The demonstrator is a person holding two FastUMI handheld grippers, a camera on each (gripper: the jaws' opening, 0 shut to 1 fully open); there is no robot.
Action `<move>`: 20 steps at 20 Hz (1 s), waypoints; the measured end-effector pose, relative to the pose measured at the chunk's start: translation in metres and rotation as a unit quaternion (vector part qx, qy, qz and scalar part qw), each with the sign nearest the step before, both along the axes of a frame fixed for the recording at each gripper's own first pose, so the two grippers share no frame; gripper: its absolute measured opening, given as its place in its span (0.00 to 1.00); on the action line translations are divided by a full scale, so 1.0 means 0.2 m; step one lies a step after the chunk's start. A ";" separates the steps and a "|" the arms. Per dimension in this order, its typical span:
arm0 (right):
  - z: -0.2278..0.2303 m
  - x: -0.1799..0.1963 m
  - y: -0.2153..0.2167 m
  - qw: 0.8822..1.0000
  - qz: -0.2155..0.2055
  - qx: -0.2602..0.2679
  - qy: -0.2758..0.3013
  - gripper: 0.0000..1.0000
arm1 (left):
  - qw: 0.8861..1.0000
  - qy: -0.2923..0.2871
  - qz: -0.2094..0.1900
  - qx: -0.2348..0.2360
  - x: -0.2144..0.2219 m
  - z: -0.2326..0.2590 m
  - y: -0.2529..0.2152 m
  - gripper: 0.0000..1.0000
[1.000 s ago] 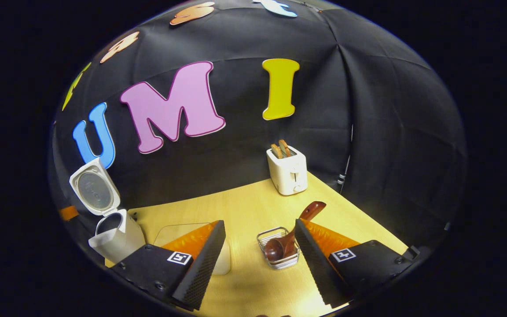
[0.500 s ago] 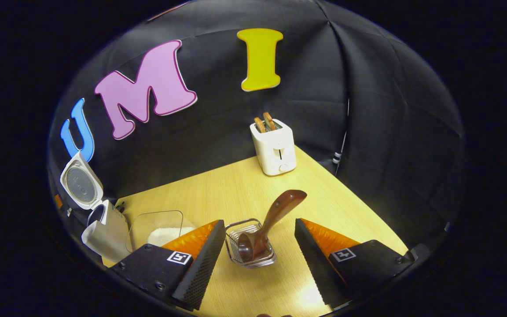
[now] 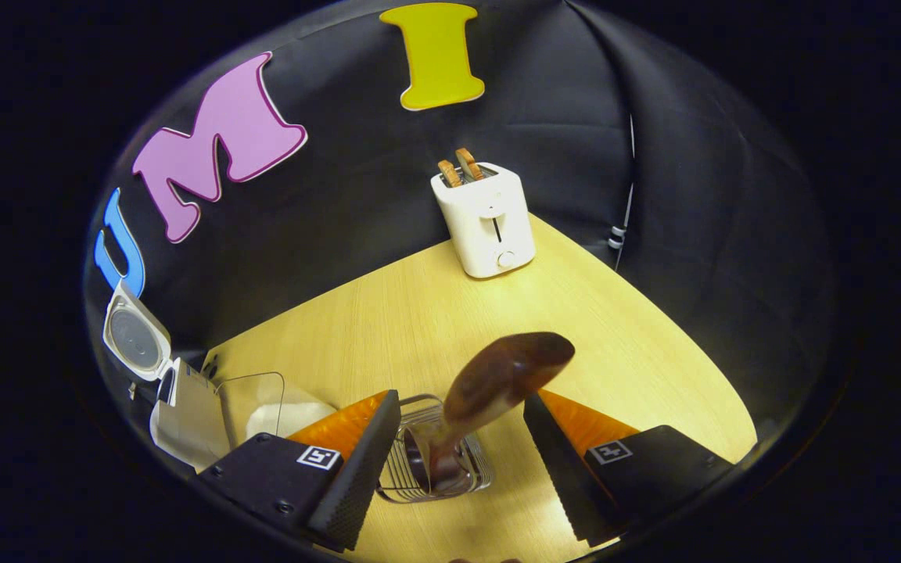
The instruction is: Close the left gripper, press the button to open the rice cooker; take a wooden spoon from the chopstick holder with the right hand, scoop a spoonful of rice and pour it into the rice cooker, then put the wooden spoon back into the chopstick holder.
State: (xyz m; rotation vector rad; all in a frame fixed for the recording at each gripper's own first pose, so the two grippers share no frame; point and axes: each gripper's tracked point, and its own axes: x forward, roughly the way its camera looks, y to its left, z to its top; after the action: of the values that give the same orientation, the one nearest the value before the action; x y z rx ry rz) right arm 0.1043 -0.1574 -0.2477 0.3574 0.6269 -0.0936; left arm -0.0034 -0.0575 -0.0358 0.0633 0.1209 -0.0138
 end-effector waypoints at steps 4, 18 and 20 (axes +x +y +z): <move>-0.05 0.06 0.04 1.000 0.012 0.015 0.005 0.93 | 1.000 0.007 0.002 0.004 -0.02 -0.03 -0.02 0.96; 0.03 0.09 0.08 1.000 0.013 0.008 -0.004 0.10 | 1.000 0.019 0.008 -0.022 -0.10 -0.13 0.04 0.95; 0.09 0.08 0.08 1.000 0.003 0.000 -0.012 0.10 | 1.000 0.016 0.006 -0.024 -0.10 -0.11 0.09 0.95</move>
State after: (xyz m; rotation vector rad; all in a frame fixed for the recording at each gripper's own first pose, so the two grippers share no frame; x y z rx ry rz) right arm 0.1196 -0.1420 -0.2301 0.3562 0.6049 -0.0826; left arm -0.0229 -0.0404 -0.0586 0.0141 0.1520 -0.0053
